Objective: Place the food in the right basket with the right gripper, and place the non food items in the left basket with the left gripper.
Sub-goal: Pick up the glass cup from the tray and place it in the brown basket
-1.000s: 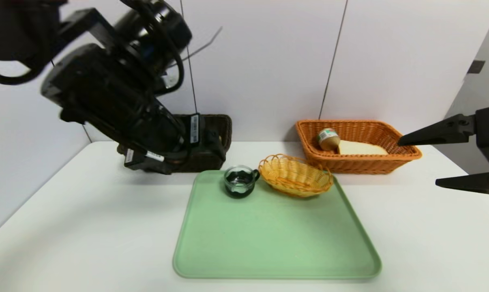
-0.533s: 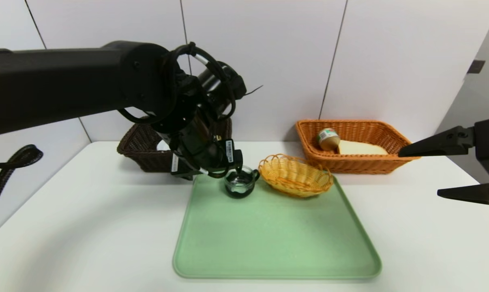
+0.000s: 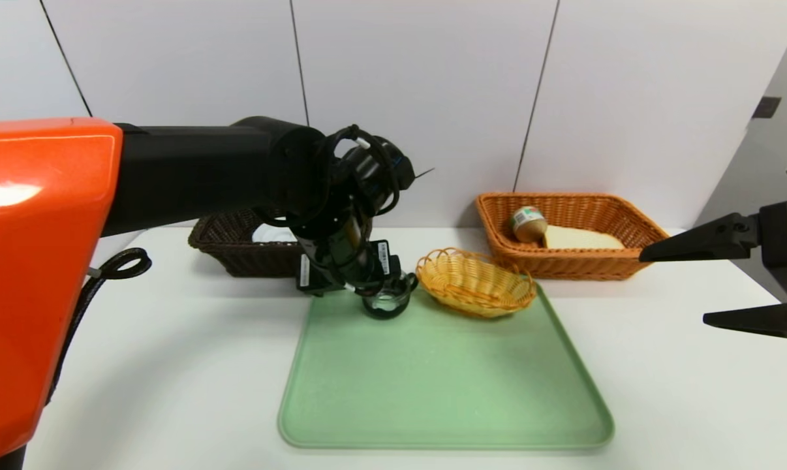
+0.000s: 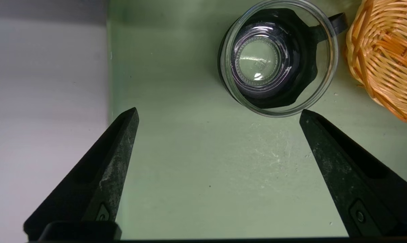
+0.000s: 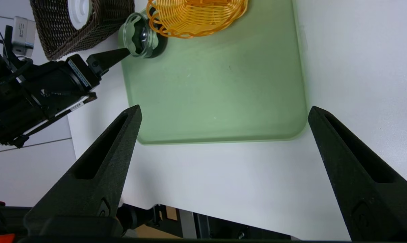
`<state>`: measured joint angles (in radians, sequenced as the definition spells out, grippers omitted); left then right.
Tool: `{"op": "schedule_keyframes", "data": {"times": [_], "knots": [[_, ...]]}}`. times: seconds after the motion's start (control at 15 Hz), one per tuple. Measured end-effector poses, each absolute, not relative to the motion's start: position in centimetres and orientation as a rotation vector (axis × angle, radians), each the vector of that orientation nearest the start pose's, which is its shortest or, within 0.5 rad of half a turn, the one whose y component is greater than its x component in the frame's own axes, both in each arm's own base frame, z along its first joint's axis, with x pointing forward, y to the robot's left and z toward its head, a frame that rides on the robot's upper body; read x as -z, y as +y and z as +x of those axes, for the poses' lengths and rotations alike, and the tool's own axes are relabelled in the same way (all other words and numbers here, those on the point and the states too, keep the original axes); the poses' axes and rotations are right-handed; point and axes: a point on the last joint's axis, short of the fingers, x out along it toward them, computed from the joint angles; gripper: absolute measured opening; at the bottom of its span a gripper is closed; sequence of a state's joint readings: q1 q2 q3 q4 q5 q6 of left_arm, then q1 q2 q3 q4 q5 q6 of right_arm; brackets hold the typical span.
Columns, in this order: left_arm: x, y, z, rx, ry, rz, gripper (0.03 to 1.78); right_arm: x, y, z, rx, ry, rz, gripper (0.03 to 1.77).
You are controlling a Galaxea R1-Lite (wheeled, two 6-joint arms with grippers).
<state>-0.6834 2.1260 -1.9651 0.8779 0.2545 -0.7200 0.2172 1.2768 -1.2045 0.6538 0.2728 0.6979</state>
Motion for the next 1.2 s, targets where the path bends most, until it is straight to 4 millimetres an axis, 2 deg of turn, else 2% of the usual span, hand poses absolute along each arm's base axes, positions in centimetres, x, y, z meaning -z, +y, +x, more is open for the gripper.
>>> {"op": "schedule_keyframes", "data": {"times": [0.67,1.2], "knots": [[-19.2,-24.7,32.7,0.015,1.014,-0.172,1.69,-27.7,4.1,15.5,-0.193,0.876,0.672,1.7],[-18.4,-24.8,33.4,0.005,1.002,-0.157,1.69,-27.5,4.1,15.2,-0.195,0.882,0.668,1.71]]}}
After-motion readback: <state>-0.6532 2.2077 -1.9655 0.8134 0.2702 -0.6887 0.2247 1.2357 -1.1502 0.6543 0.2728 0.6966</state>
